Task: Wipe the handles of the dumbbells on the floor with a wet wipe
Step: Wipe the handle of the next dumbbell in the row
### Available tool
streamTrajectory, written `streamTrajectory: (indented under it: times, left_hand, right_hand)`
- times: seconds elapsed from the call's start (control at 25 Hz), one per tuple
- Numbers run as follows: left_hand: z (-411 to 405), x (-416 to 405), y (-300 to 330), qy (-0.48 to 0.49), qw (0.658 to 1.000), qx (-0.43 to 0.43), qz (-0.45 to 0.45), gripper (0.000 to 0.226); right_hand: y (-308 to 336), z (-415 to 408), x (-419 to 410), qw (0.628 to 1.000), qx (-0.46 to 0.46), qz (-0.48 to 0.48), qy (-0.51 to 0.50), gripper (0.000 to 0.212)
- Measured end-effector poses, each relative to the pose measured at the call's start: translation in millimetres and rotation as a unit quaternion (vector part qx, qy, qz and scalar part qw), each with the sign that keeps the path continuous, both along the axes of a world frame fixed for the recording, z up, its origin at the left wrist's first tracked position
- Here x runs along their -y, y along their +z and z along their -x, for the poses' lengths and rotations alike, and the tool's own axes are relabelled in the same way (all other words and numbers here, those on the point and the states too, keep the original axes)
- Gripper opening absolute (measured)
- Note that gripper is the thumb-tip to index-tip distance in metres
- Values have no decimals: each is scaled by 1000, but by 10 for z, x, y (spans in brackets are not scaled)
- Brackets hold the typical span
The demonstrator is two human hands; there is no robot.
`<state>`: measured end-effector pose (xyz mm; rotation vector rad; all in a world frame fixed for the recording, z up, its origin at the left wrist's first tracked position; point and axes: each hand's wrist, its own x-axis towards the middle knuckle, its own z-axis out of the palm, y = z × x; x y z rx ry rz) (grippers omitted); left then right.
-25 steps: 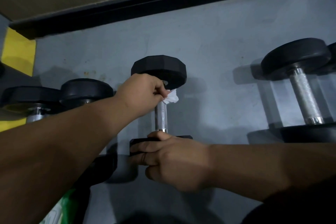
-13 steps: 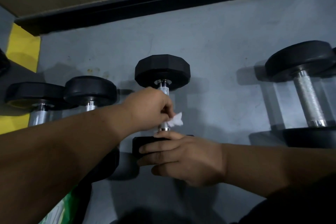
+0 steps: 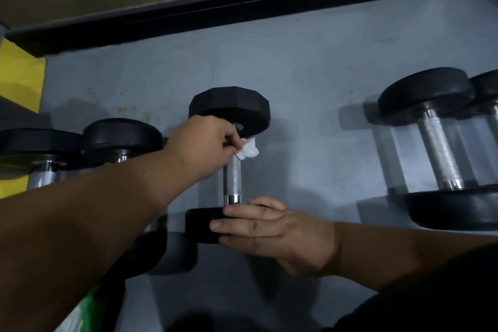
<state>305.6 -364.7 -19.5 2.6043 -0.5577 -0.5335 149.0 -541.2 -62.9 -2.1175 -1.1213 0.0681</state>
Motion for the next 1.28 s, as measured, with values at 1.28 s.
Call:
streamTrajectory:
  times: [1.28]
  left_hand:
    - [270, -57, 120, -126, 982, -103, -97, 15]
  right_hand:
    - [-112, 21, -16, 999, 31, 3, -45, 50]
